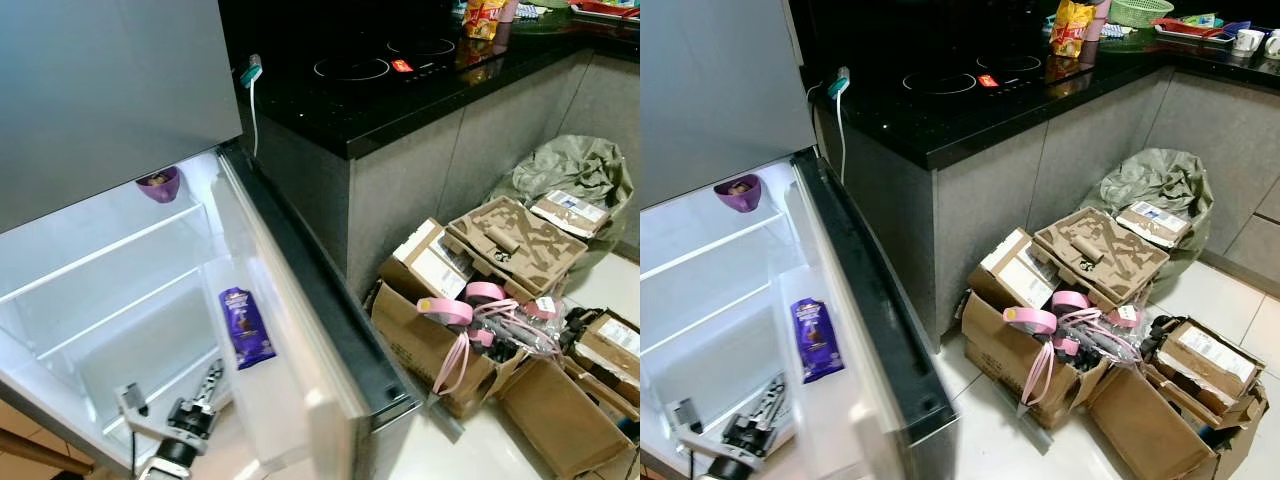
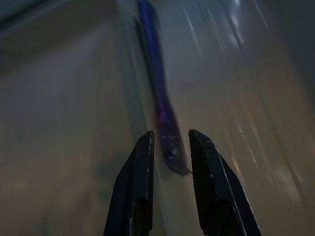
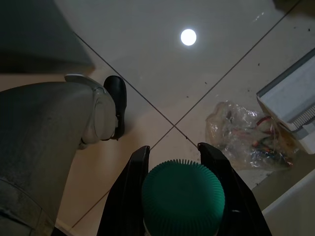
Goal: Restocking fridge
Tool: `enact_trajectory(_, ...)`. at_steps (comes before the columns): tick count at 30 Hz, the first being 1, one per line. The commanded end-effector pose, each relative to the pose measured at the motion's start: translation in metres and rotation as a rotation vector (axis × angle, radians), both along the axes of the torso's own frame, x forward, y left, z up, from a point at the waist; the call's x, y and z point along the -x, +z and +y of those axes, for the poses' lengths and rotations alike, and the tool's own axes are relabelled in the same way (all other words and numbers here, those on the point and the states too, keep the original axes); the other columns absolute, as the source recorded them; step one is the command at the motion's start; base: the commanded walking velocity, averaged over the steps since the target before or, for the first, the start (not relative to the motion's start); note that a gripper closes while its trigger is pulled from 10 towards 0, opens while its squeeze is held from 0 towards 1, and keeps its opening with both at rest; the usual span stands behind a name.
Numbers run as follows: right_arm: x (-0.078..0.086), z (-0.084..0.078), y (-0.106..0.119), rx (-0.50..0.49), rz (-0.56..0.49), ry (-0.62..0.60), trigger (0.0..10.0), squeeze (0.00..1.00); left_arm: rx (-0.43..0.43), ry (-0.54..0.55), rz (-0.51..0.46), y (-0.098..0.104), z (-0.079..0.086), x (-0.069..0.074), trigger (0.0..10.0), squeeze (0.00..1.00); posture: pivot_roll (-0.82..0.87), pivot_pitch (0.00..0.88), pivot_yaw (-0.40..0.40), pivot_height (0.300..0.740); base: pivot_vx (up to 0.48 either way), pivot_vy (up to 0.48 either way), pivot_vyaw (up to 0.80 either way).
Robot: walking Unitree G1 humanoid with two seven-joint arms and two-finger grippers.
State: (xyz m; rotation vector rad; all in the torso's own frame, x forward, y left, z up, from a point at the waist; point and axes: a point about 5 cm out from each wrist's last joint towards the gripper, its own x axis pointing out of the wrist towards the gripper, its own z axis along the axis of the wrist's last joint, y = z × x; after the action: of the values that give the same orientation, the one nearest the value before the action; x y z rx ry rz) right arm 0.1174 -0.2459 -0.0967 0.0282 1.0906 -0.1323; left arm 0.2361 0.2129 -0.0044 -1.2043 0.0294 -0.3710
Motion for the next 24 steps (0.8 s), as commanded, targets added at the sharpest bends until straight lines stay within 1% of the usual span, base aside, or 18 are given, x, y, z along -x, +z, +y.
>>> enact_trajectory(1, 0.005, 0.0, -0.002, -0.003, 0.023, -0.008, 10.0, 0.0, 0.017, -0.118, -0.011, -0.002, -0.023, -0.001, 10.0, 0.0, -0.07, 0.076, 0.017, 0.74, 0.0, 0.0, 0.0)
enact_trajectory(3, 0.005, 0.0, -0.002, -0.003, 0.023, -0.008, 10.0, 0.0, 0.02, -0.127, -0.016, -0.001, -0.025, -0.001, 10.0, 0.0, -0.07, 0.076, 0.017, 0.74, 0.0, 0.0, 0.0)
enact_trajectory(5, 0.005, 0.0, -0.002, -0.002, 0.022, -0.009, 10.0, 0.0, 0.029, -0.16, -0.024, 0.0, -0.035, -0.004, 10.0, 0.0, -0.08, 0.076, 0.016, 0.74, 0.0, 0.0, 0.0)
enact_trajectory(6, 0.005, 0.0, -0.002, -0.001, 0.022, -0.01, 10.0, 0.0, 0.033, -0.188, -0.023, 0.0, -0.043, -0.005, 10.0, 0.0, -0.08, 0.076, 0.016, 0.74, 0.0, 0.0, 0.0)
enact_trajectory(7, 0.005, 0.0, -0.002, -0.001, 0.022, -0.01, 10.0, 0.0, 0.033, -0.188, -0.023, 0.0, -0.043, -0.005, 10.0, 0.0, -0.08, 0.076, 0.016, 0.74, 0.0, 0.0, 0.0)
enact_trajectory(8, 0.005, -0.001, -0.002, 0.0, 0.022, -0.01, 10.0, 0.0, 0.035, -0.208, -0.022, 0.0, -0.048, -0.006, 10.0, 0.0, -0.08, 0.075, 0.015, 0.74, 0.0, 0.0, 0.0)
enact_trajectory(10, 0.005, -0.001, -0.001, 0.003, 0.022, -0.01, 10.0, 0.0, 0.043, -0.274, -0.044, 0.003, -0.064, -0.007, 10.0, 0.0, -0.08, 0.075, 0.015, 0.74, 0.0, 0.0, 0.0)
enact_trajectory(12, 0.005, -0.001, -0.001, 0.003, 0.022, -0.01, 10.0, 0.0, 0.043, -0.274, -0.044, 0.003, -0.064, -0.007, 10.0, 0.0, -0.08, 0.075, 0.015, 0.74, 0.0, 0.0, 0.0)
enact_trajectory(13, 0.004, -0.001, -0.001, 0.004, 0.021, -0.01, 10.0, 0.0, 0.048, -0.304, -0.056, 0.004, -0.073, -0.008, 10.0, 0.0, -0.08, 0.075, 0.017, 0.74, 0.0, 0.0, 0.0)
enact_trajectory(17, 0.005, 0.0, -0.002, 0.003, 0.021, -0.009, 10.0, 0.0, 0.032, -0.304, -0.035, 0.001, -0.075, -0.007, 10.0, 0.0, -0.08, 0.075, 0.017, 0.74, 0.0, 0.0, 0.0)
enact_trajectory(19, 0.005, 0.0, -0.002, 0.002, 0.021, -0.007, 10.0, 0.0, 0.009, -0.291, -0.005, -0.004, -0.071, -0.003, 10.0, 0.0, -0.08, 0.075, 0.017, 0.74, 0.0, 0.0, 0.0)
enact_trajectory(20, 0.005, 0.0, -0.002, 0.002, 0.021, -0.007, 10.0, 0.0, 0.009, -0.291, -0.005, -0.004, -0.071, -0.003, 10.0, 0.0, -0.08, 0.075, 0.017, 0.74, 0.0, 0.0, 0.0)
enact_trajectory(21, 0.005, 0.0, -0.002, 0.001, 0.02, -0.006, 10.0, 0.0, -0.01, -0.277, 0.022, -0.008, -0.067, 0.0, 10.0, 0.0, -0.08, 0.074, 0.017, 0.74, 0.0, 0.0, 0.0)
enact_trajectory(22, 0.005, 0.0, -0.002, 0.001, 0.02, -0.006, 10.0, 0.0, -0.01, -0.277, 0.022, -0.008, -0.067, 0.0, 10.0, 0.0, -0.08, 0.074, 0.017, 0.74, 0.0, 0.0, 0.0)
enact_trajectory(23, 0.004, 0.0, -0.002, 0.001, 0.02, -0.004, 10.0, 0.0, -0.061, -0.253, 0.073, -0.015, -0.062, 0.005, 10.0, 0.0, -0.08, 0.074, 0.018, 0.74, 0.0, 0.0, 0.0)
enact_trajectory(24, 0.004, 0.0, -0.001, 0.003, 0.018, 0.0, 10.0, 0.0, -0.184, -0.189, 0.204, -0.031, -0.05, 0.017, 10.0, 0.0, -0.08, 0.074, 0.021, 0.74, 0.0, 0.0, 0.0)
